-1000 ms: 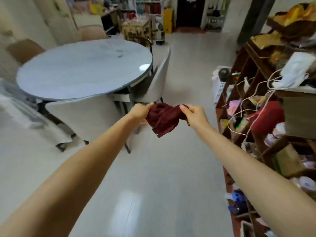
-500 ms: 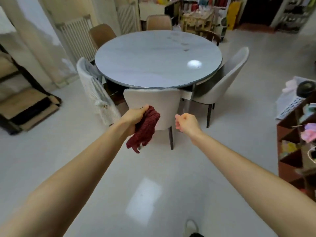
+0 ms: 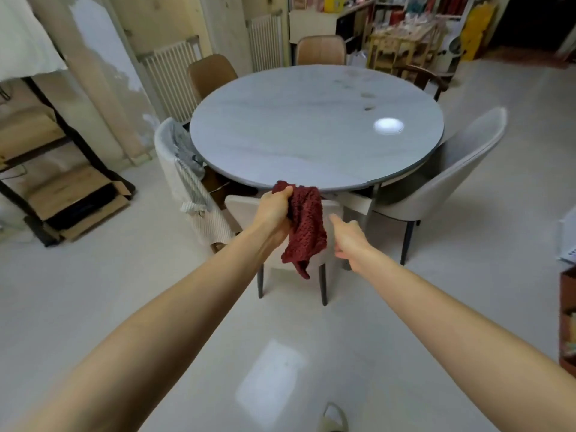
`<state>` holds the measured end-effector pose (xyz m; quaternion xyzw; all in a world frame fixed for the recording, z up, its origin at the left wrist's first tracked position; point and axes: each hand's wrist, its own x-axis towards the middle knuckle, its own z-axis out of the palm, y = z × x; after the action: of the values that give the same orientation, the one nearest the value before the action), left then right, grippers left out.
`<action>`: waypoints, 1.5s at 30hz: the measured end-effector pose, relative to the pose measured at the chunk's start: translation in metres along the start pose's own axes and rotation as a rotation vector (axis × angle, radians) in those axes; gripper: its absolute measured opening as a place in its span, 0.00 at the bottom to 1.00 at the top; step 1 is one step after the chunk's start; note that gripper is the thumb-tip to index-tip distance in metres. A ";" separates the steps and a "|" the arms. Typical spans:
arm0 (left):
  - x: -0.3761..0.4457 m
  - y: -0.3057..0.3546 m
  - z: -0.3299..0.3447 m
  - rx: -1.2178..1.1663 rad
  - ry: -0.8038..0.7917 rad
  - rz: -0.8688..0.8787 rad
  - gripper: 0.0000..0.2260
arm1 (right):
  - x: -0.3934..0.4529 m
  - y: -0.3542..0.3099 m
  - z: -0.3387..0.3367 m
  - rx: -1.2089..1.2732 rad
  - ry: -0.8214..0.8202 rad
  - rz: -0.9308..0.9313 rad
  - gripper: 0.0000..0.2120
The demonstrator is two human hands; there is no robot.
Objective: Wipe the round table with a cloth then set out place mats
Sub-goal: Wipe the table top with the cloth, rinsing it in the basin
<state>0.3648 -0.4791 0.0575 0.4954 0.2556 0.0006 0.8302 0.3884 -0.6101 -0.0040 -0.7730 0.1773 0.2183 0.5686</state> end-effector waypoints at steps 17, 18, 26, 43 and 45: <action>0.248 -0.028 0.210 0.944 0.098 0.230 0.07 | 0.210 -0.070 -0.207 -0.033 0.366 -0.254 0.01; 0.262 -0.024 0.217 1.091 0.100 0.274 0.05 | 0.224 -0.076 -0.220 -0.125 0.401 -0.255 0.03; 0.380 -0.002 0.320 1.535 -0.147 0.374 0.13 | 0.340 -0.135 -0.304 -0.359 0.500 -0.232 0.14; 0.502 0.011 0.397 2.118 -0.349 0.048 0.26 | 0.566 -0.240 -0.386 -0.820 0.071 -0.494 0.10; 0.510 0.007 0.408 2.082 -0.175 0.082 0.24 | 0.590 -0.251 -0.389 -0.995 -0.077 -0.490 0.15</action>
<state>0.9831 -0.6812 0.0020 0.9724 0.0518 -0.2273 0.0081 1.0692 -0.9249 -0.0210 -0.9584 -0.1529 0.1652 0.1754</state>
